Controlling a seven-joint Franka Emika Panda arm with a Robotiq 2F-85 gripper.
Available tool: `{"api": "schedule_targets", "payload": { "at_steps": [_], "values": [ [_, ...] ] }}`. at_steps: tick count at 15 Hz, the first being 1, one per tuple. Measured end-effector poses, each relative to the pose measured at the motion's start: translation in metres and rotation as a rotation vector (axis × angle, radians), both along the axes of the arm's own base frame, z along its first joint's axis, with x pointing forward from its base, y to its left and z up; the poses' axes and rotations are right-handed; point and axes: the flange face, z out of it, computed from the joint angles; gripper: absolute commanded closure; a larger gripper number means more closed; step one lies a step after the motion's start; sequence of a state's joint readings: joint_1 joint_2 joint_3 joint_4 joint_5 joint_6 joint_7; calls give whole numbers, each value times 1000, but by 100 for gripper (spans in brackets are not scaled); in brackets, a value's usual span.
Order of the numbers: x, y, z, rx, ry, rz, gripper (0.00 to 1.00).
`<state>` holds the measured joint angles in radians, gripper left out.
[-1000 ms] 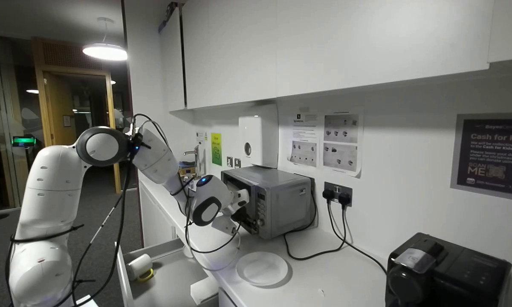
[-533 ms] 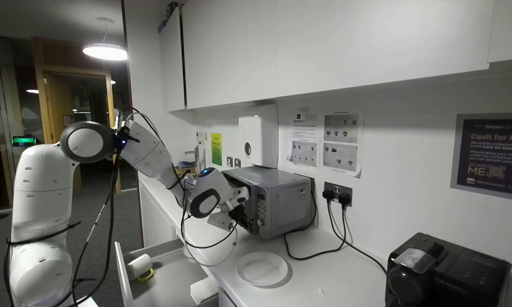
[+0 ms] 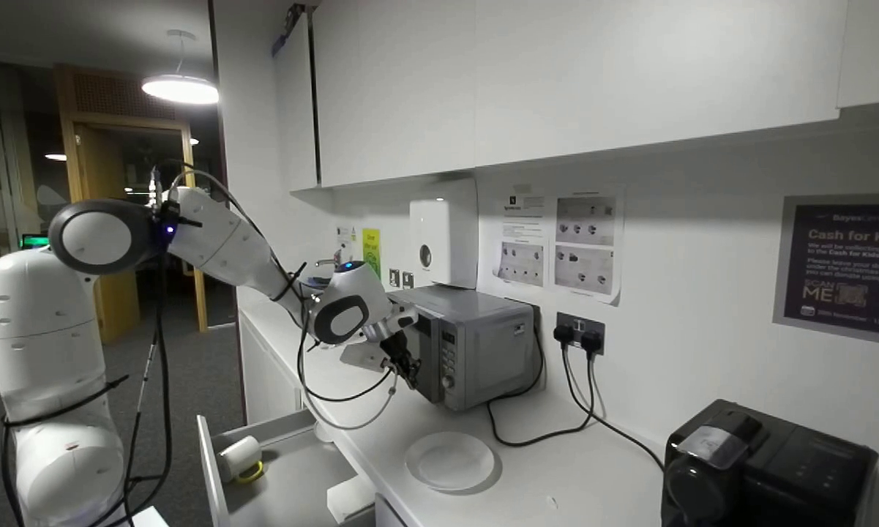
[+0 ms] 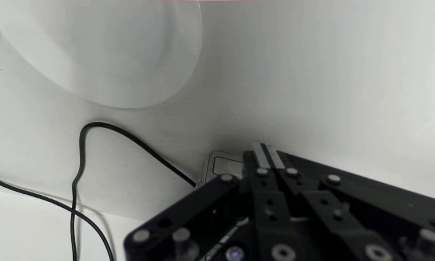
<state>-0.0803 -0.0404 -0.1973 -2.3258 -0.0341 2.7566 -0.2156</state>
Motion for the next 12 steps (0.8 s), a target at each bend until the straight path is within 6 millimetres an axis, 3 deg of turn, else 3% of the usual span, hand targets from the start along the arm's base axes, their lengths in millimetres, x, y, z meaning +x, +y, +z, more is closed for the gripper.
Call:
{"api": "schedule_targets", "payload": {
  "at_steps": [6,12],
  "values": [
    [-19,4,37,28,62,47,100],
    [-17,14,81,12,-6,72,100]
  ]
}}
